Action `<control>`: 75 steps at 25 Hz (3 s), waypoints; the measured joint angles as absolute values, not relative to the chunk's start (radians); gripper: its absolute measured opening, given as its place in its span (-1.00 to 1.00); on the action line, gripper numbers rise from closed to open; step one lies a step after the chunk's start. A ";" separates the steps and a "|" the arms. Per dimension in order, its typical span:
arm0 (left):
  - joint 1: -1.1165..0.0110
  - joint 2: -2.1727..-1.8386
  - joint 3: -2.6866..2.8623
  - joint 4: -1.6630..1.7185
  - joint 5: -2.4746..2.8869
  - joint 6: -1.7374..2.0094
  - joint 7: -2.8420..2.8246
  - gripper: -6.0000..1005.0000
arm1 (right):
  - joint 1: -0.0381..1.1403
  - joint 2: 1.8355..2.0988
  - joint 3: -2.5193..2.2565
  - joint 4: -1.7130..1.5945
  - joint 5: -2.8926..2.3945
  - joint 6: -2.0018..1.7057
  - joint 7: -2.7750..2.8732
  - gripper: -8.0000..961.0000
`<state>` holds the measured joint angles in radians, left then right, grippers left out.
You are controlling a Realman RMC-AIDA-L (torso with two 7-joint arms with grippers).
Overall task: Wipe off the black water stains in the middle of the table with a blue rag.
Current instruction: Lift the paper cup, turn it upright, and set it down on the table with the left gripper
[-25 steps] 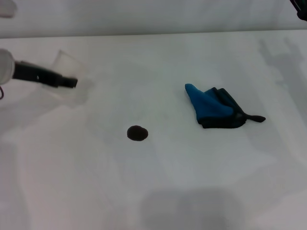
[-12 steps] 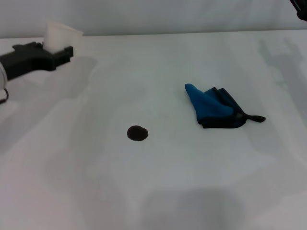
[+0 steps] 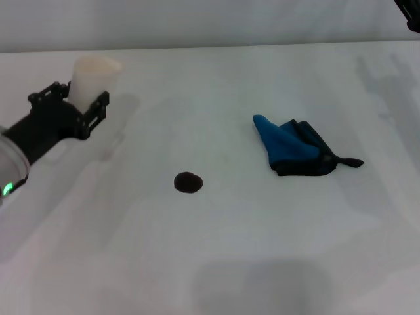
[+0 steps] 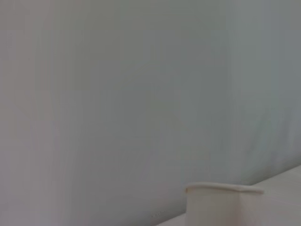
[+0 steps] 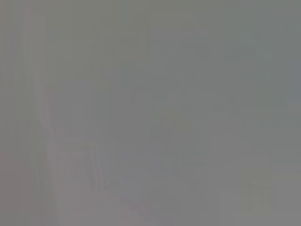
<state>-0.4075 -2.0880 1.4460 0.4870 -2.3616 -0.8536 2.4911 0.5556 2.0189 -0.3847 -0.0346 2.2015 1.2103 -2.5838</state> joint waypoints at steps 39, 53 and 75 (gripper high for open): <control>-0.469 -2.100 1.620 0.194 -2.658 -0.873 2.725 0.45 | 0.574 2.024 -0.385 -0.029 2.206 1.212 -2.569 0.78; -0.419 -2.101 1.644 0.197 -2.659 -0.881 2.719 0.57 | 0.574 2.025 -0.387 -0.023 2.203 1.225 -2.569 0.78; -0.368 -2.097 1.651 0.198 -2.672 -0.961 2.720 0.60 | 0.572 2.023 -0.386 -0.015 2.201 1.236 -2.569 0.78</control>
